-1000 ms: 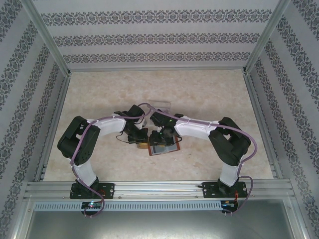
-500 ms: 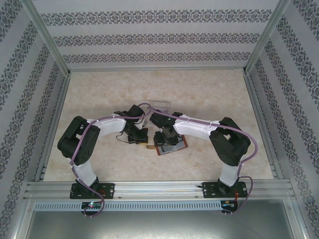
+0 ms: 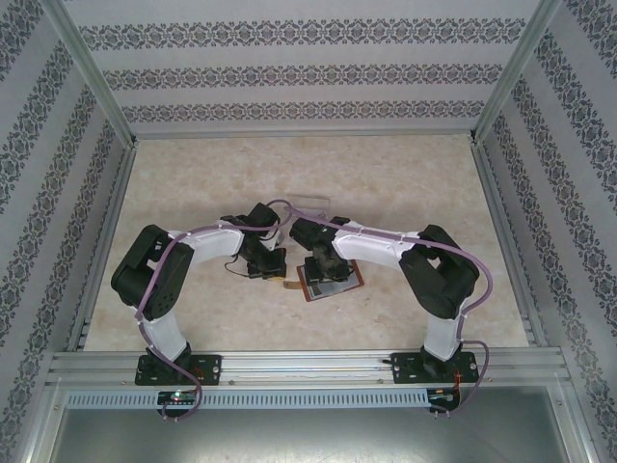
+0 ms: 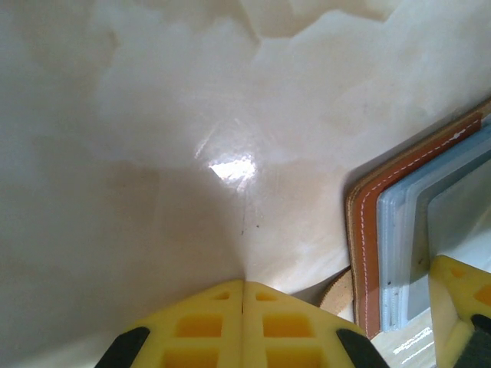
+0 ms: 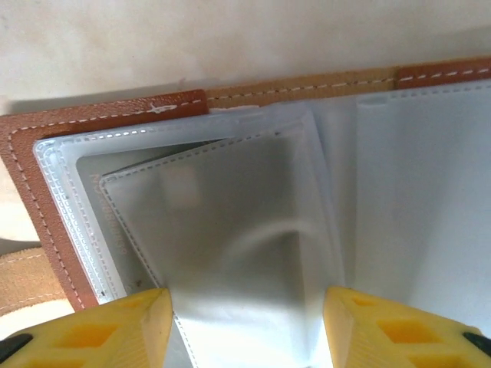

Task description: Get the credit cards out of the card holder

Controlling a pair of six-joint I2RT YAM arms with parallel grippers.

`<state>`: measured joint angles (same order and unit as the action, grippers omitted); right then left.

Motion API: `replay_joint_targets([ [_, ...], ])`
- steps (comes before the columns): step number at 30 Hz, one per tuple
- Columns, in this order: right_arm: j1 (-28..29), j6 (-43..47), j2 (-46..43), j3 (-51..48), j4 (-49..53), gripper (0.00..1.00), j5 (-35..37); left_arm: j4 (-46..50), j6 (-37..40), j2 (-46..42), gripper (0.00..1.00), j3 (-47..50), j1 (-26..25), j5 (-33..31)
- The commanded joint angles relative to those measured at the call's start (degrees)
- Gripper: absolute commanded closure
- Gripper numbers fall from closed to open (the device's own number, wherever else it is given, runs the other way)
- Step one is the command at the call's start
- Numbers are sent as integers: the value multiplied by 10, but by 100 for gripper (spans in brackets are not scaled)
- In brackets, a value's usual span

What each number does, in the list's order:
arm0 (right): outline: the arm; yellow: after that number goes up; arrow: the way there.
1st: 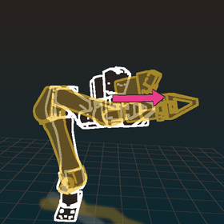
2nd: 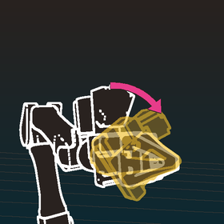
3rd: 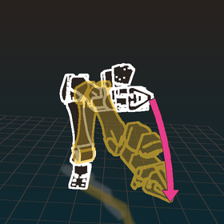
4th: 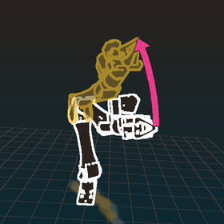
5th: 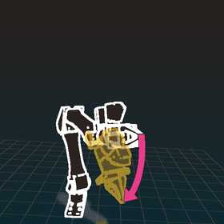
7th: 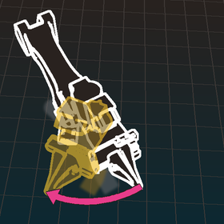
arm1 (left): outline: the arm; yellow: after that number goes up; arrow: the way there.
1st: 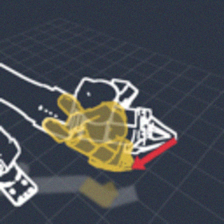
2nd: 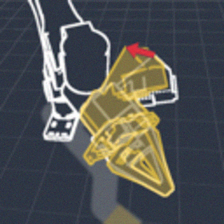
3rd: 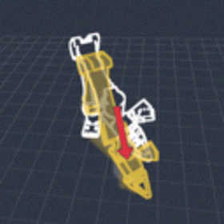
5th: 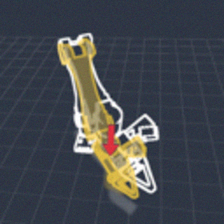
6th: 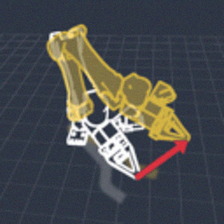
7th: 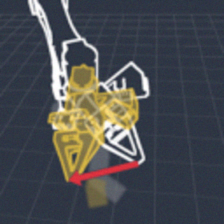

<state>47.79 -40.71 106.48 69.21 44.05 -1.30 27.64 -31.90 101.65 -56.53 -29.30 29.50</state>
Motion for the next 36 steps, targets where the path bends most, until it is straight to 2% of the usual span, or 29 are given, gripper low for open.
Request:
replay_joint_targets([
  [1,6,6,18,1,12,48,14,30,11,8,96,-3,-4,-18],
  [6,6,5,5,-3,8,56,14,36,11,3,96,-7,-5,-20],
  [9,6,4,-4,-2,5,64,11,41,9,-3,96,-13,-4,-19],
  [15,6,-6,-23,-7,-22,70,-27,40,-4,-34,96,-22,-6,-3],
  [21,6,-13,-36,-12,-43,72,-52,0,-42,-51,96,-19,-22,31],
  [27,3,-12,-43,-13,-41,71,-48,-39,-65,-2,96,-34,-52,49],
  [33,0,-10,-40,-11,-40,71,-47,-50,-64,36,96,-31,-55,38],
  [36,0,-3,-42,-6,-18,70,-22,-34,-54,43,96,-29,-55,18],
])
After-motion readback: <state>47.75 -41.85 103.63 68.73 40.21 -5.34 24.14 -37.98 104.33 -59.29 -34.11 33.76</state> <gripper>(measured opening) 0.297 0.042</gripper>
